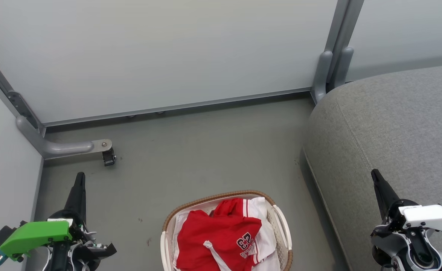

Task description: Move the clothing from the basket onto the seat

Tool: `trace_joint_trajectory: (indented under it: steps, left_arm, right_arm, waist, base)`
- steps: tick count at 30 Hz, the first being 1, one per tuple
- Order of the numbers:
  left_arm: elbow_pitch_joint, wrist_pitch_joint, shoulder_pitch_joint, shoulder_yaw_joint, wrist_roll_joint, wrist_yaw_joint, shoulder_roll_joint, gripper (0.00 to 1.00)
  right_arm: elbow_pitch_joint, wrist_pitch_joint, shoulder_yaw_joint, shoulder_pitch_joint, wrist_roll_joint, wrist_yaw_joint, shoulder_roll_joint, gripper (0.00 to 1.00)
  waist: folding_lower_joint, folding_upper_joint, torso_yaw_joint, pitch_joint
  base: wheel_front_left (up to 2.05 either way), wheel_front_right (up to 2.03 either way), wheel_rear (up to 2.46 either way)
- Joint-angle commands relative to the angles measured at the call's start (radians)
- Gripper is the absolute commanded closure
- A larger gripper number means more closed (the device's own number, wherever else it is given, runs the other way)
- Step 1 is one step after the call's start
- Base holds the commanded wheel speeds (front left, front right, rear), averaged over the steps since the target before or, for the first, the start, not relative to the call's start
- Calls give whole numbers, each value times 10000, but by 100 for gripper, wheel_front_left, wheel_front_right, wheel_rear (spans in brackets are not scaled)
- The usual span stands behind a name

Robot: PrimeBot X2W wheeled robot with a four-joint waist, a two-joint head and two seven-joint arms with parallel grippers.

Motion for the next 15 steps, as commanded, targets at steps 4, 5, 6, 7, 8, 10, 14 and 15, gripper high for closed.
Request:
trace_joint_trajectory:
  steps: [4, 5, 6, 7, 8, 10, 14, 15]
  left_arm:
    - [0, -2, 141, 5, 45, -1, 6, 100]
    - [0, -2, 141, 5, 45, -1, 6, 100]
    - [0, -2, 141, 5, 45, -1, 6, 100]
    - [0, -2, 141, 5, 45, -1, 6, 100]
    - [0, -2, 141, 5, 45, -1, 6, 100]
    - [0, -2, 141, 5, 45, -1, 6, 100]
    - [0, -2, 141, 5, 45, -1, 6, 100]
    - [0, -2, 141, 5, 45, -1, 6, 100]
  right_arm:
    - [-11, 30, -3, 148, -3, 6, -34, 100]
    - [-11, 30, -2, 148, -3, 6, -34, 100]
    - [-11, 30, -2, 148, -3, 6, -34, 100]
    - [-11, 30, -2, 148, -3, 6, -34, 100]
    - [-11, 30, -2, 148, -3, 6, -34, 100]
    - [-11, 30, -3, 148, -3, 6, -34, 100]
    - [-11, 30, -3, 148, -3, 6, -34, 100]
    - [-11, 30, -3, 148, -3, 6, -34, 100]
  waist:
    - [0, 0, 0, 0]
    - [0, 0, 0, 0]
    - [0, 0, 0, 0]
    - [0, 0, 0, 0]
    - [0, 0, 0, 0]
    - [0, 0, 0, 0]
    - [0, 0, 0, 0]
    - [0, 0, 0, 0]
  base:
    - [0, 0, 0]
    - [0, 0, 0]
    - [0, 0, 0]
    - [0, 0, 0]
    - [0, 0, 0]
    - [0, 0, 0]
    - [0, 0, 0]
    - [0, 0, 0]
